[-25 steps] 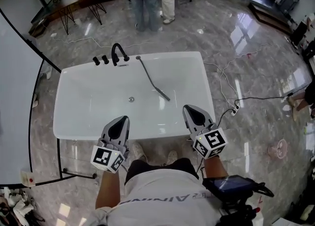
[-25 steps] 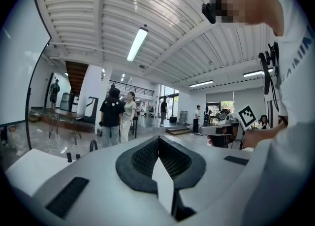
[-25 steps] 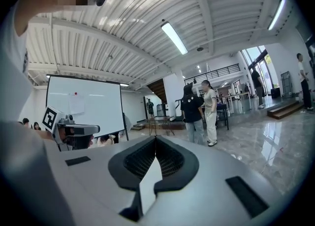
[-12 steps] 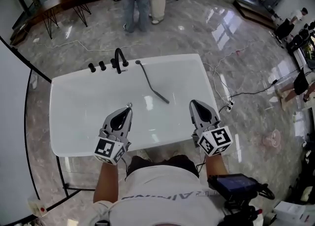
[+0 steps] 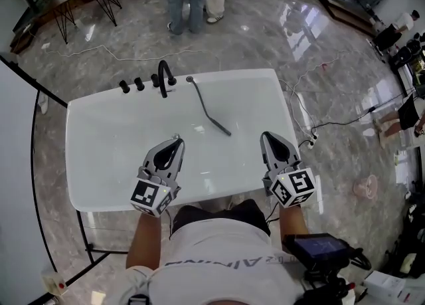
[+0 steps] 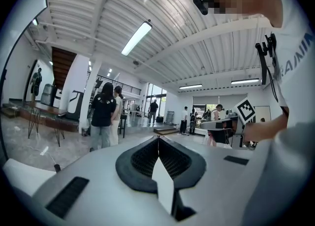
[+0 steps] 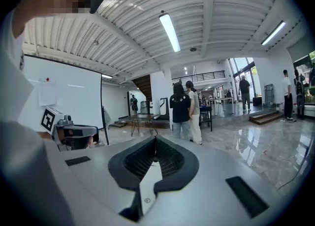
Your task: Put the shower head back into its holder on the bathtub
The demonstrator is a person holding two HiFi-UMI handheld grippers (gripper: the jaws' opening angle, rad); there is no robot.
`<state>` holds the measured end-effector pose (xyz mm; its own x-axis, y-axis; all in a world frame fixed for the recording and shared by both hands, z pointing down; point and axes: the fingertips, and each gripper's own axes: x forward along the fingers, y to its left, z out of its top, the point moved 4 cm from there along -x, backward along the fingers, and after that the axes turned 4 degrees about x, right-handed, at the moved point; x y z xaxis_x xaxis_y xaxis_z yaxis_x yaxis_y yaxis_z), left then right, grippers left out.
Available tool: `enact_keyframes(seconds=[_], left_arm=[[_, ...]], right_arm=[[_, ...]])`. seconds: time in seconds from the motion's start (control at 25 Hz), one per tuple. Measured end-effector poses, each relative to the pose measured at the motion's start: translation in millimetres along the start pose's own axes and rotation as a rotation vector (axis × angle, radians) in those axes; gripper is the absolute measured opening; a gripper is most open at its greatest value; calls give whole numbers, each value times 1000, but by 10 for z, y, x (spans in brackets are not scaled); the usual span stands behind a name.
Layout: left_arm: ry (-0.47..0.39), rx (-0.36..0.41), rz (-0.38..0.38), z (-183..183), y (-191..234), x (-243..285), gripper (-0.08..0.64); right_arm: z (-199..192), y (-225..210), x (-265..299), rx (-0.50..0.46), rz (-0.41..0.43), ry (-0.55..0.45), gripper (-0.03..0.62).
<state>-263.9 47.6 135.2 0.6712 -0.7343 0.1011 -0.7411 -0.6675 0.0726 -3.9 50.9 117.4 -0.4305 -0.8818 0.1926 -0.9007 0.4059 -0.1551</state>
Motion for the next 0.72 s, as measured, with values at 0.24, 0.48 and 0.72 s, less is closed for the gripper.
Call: enact_keyframes(seconds=[0.24, 0.48, 0.72], left_arm=[[27, 3, 31, 31, -145, 423, 18], [39, -38, 68, 49, -489, 1266, 18], [93, 4, 86, -310, -455, 1753, 18]], right_arm=[[-27, -487, 148, 20, 41, 4, 12], [-202, -1420, 232, 11, 72, 26, 12], [-528, -1969, 582, 18, 92, 58, 11]])
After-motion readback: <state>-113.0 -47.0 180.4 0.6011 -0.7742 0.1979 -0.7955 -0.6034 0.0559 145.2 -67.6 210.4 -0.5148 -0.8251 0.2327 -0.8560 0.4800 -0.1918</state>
